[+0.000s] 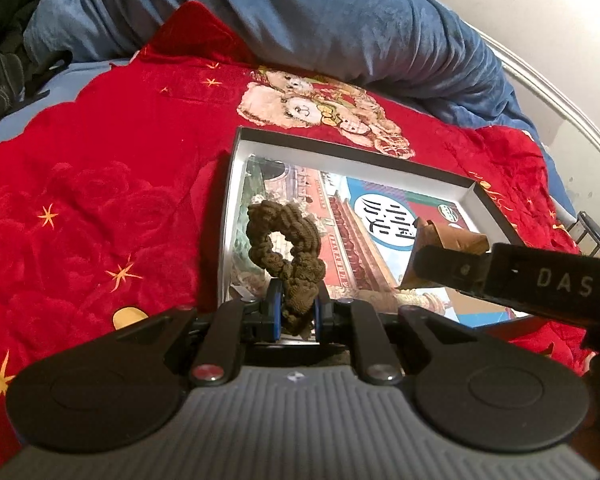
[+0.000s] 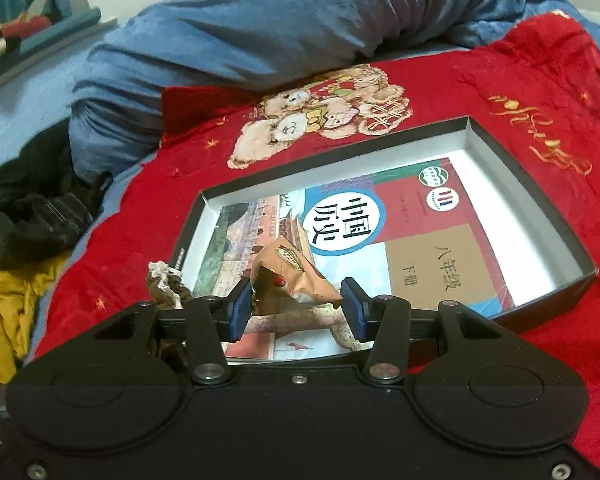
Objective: Organize objects
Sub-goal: 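Lift and carry rope ring in left tool and packet in right tool over the box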
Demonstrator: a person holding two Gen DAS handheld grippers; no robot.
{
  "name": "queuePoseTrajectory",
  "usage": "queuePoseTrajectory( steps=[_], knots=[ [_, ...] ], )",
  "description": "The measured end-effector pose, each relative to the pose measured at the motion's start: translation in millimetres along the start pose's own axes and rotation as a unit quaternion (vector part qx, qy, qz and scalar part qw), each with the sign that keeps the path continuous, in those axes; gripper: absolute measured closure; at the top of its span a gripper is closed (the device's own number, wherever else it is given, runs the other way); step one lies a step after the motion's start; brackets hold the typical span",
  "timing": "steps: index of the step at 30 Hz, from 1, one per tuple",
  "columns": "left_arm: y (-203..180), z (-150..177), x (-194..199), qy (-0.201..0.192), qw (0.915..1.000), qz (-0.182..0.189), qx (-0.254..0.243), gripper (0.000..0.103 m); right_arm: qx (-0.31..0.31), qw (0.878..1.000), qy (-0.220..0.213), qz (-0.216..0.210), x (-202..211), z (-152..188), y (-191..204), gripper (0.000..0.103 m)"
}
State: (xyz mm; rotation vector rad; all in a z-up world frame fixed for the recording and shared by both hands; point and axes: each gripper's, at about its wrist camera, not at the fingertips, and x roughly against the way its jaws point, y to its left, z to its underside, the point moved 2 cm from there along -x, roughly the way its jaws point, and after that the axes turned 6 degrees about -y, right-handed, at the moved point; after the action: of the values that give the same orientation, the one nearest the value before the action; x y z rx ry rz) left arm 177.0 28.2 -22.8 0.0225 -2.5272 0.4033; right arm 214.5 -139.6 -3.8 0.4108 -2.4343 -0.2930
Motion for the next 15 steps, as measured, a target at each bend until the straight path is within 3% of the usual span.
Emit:
queuePoseTrajectory(
  steps=[7,15],
  knots=[
    [5,-2,-1,0.009,0.9996,0.015,0.022,0.085,-0.005,1.000,0.022,-0.007,-7,-3,2,0.057],
    [1,-3,-3,0.015,0.9999,0.004,-0.004,0.084,0.005,0.999,0.034,-0.018,-18,-1,8,0.057]
  ],
)
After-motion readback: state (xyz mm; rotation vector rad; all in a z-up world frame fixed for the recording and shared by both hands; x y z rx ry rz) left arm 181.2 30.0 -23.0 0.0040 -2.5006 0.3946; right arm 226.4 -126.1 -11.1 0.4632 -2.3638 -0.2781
